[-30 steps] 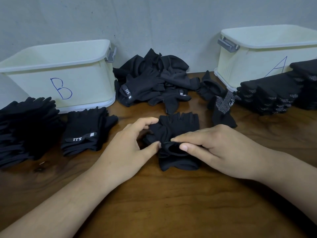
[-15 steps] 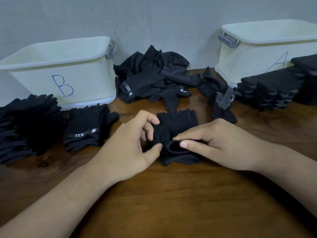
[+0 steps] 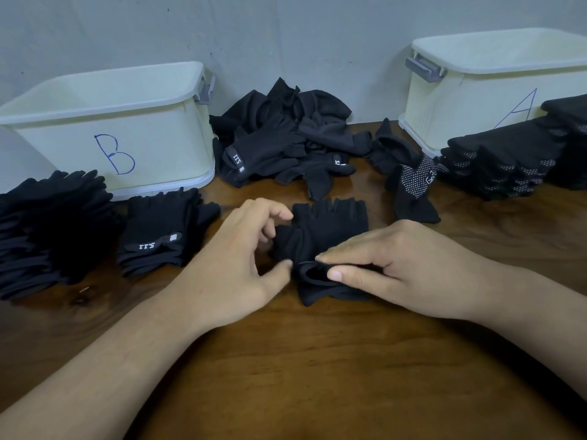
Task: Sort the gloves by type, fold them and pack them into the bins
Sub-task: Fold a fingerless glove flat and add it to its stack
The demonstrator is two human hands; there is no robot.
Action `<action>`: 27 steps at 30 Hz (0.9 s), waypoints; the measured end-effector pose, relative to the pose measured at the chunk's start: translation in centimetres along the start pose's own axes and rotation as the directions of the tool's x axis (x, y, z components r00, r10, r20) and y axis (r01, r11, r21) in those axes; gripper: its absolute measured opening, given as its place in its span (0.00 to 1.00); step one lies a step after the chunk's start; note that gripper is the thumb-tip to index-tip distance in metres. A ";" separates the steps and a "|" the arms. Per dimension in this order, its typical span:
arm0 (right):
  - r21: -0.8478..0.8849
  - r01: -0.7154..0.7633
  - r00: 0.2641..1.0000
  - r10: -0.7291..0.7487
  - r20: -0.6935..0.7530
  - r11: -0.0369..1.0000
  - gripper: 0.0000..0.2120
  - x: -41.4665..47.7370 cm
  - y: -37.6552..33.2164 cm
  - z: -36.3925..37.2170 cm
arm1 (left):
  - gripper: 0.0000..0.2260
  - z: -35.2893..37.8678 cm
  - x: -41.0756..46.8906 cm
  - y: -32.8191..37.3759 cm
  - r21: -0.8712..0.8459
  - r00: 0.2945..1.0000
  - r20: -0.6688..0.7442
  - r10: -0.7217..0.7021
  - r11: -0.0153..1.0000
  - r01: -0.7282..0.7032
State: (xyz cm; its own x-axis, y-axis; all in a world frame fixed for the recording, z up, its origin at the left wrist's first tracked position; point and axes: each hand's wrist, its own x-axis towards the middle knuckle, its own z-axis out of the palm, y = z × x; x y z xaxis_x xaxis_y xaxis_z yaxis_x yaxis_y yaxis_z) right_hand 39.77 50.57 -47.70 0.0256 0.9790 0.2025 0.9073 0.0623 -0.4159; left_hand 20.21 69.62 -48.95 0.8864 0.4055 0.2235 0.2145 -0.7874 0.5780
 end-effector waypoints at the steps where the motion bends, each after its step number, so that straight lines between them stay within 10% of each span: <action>1: 0.026 -0.007 1.000 0.007 0.006 1.000 0.21 0.0 0.0 0.0 | 0.22 -0.1 0.1 -0.2 -0.016 1.000 -0.023 -0.012 1.000 0.011; 7: 0.325 -0.221 0.975 0.215 0.056 0.919 0.21 0.0 0.2 -0.2 | 0.05 0.4 0.7 -0.5 -0.017 0.981 -0.063 -0.182 0.983 0.181; 15: 0.395 -0.296 0.955 0.263 0.137 0.870 0.07 0.3 0.1 -0.7 | 0.08 0.1 1.0 0.0 -0.107 0.957 -0.129 -0.261 0.963 0.248; 22: 0.288 -0.229 0.973 0.210 0.095 0.930 0.12 0.3 0.0 -0.3 | 0.10 0.8 0.4 1.3 0.105 0.974 -0.219 0.056 0.994 -0.033; 27: 0.312 -0.181 0.982 0.153 0.115 0.933 0.11 0.6 0.1 -0.5 | 0.19 2.1 0.1 2.6 0.076 0.991 0.113 0.067 0.994 -0.076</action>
State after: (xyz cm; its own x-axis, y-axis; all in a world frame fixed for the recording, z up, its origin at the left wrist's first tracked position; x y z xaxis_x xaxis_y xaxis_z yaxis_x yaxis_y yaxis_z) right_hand 40.13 51.04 -47.18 0.1154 0.9927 0.0337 0.7105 -0.0588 -0.7013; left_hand 21.68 66.64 -49.07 0.9395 0.2966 0.1713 0.1772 -0.8489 0.4979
